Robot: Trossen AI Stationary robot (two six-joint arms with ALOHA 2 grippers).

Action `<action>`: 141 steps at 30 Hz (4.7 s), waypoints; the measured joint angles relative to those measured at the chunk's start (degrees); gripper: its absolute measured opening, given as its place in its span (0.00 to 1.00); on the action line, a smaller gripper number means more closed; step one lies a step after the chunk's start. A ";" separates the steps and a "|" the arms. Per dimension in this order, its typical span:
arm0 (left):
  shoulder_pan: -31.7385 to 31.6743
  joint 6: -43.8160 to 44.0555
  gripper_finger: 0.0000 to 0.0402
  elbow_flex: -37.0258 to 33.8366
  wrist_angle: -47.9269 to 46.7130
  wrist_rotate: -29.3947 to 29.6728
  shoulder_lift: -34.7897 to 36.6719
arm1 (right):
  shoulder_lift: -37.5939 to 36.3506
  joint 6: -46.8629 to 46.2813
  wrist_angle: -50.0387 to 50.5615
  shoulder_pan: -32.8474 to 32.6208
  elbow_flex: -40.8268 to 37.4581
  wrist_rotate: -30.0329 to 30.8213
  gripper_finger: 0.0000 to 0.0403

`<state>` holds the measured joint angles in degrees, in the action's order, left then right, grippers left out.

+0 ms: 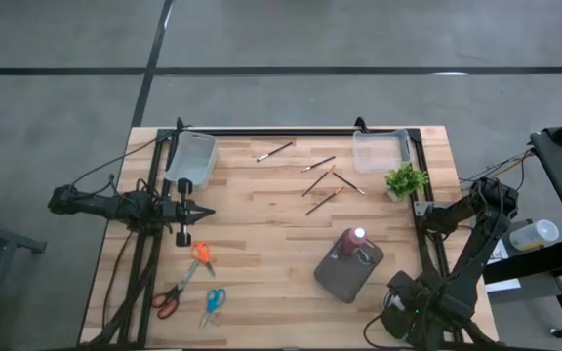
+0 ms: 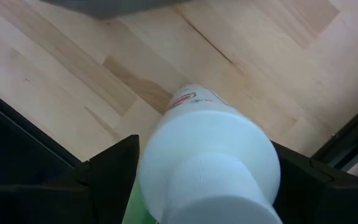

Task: Pick & Place Paint Supplies
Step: Put the white paint bottle into the black bin

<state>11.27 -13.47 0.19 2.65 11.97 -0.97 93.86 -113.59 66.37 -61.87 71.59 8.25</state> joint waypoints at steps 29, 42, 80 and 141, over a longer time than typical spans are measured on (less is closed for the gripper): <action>0.00 0.00 0.00 0.00 0.00 0.01 0.00 | -0.07 0.23 0.59 0.00 0.20 -1.12 0.53; 0.01 0.00 0.00 0.00 0.00 0.00 -0.04 | -1.67 1.30 7.98 0.03 6.66 -0.14 0.53; 0.00 0.00 0.00 0.00 0.00 0.00 0.00 | -7.52 31.42 22.83 24.93 14.72 3.90 0.53; 0.00 0.00 0.00 0.00 -0.01 0.00 0.00 | -16.94 31.09 -2.97 26.40 -15.06 -2.71 0.53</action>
<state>11.27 -13.47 0.19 2.64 11.97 -0.97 76.93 -82.50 63.40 -35.46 56.53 5.54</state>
